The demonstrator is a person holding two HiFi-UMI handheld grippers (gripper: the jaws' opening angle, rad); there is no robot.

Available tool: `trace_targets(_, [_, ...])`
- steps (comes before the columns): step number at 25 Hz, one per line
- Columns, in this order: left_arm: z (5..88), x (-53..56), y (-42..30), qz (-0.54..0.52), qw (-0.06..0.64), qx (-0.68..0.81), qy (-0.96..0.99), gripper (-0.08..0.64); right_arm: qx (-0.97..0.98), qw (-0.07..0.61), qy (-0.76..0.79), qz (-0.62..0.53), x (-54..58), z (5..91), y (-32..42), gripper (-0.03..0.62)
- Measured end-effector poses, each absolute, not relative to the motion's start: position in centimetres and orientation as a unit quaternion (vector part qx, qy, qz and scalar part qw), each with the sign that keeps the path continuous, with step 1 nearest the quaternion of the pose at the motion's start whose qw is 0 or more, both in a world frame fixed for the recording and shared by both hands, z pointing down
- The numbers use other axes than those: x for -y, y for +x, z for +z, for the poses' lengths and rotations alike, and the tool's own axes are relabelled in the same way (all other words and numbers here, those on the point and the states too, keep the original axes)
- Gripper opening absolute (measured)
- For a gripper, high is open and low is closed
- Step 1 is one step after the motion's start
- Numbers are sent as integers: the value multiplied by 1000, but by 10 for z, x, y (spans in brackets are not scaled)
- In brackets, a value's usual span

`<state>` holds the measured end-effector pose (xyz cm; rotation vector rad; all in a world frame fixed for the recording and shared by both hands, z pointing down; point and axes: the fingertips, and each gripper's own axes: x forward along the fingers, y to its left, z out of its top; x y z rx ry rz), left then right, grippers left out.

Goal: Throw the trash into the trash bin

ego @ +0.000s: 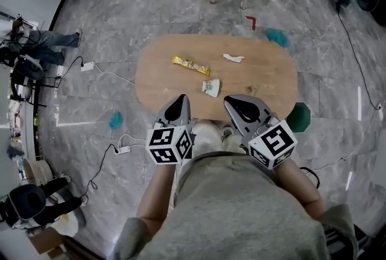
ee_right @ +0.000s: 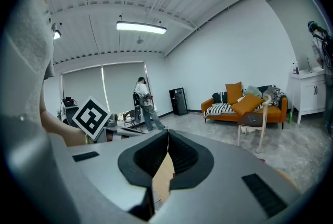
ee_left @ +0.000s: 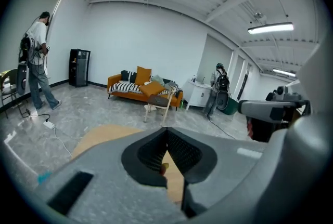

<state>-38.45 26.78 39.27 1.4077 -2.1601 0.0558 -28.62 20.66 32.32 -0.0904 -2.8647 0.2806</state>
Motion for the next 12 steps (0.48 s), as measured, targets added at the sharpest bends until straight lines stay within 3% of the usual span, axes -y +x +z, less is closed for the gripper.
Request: trace_targets(12, [433,-251,-443,62,311,767,558,8,977,171,4,123,-202,358,-340,9])
